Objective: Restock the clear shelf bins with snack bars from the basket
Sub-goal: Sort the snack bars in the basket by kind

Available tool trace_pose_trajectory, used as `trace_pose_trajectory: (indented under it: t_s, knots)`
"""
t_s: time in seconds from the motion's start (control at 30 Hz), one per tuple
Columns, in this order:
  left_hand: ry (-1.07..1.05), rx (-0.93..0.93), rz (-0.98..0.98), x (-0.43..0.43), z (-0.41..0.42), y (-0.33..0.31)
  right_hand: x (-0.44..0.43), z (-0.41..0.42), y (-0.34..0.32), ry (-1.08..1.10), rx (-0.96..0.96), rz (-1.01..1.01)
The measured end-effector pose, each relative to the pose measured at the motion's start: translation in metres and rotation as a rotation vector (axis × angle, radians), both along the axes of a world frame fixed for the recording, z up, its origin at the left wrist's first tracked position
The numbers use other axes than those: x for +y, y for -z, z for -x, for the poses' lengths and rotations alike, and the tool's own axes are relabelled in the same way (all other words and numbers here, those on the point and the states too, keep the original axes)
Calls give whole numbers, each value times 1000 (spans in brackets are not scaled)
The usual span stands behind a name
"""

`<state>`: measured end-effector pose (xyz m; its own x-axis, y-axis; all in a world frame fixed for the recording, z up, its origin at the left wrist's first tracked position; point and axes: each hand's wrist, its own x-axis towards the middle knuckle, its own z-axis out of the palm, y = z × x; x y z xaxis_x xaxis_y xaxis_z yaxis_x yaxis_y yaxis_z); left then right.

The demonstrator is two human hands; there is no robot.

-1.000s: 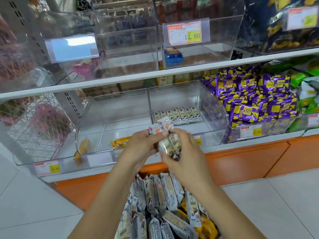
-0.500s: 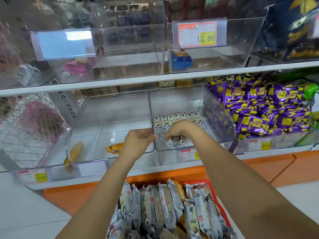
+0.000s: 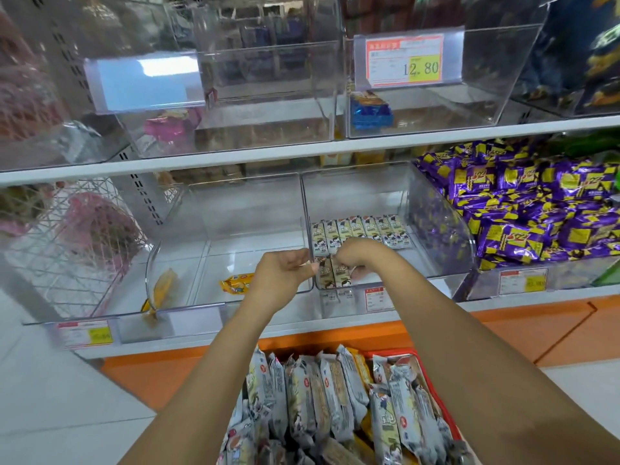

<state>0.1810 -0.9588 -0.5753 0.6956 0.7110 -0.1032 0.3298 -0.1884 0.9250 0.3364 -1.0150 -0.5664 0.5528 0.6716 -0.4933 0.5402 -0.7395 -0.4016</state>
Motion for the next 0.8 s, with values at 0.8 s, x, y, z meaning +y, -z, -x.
trace_pose_trajectory:
  t_s: [0.8]
  knots:
    - [-55,822,-344,-47,96,66,-95,189,108,43,-2,-131]
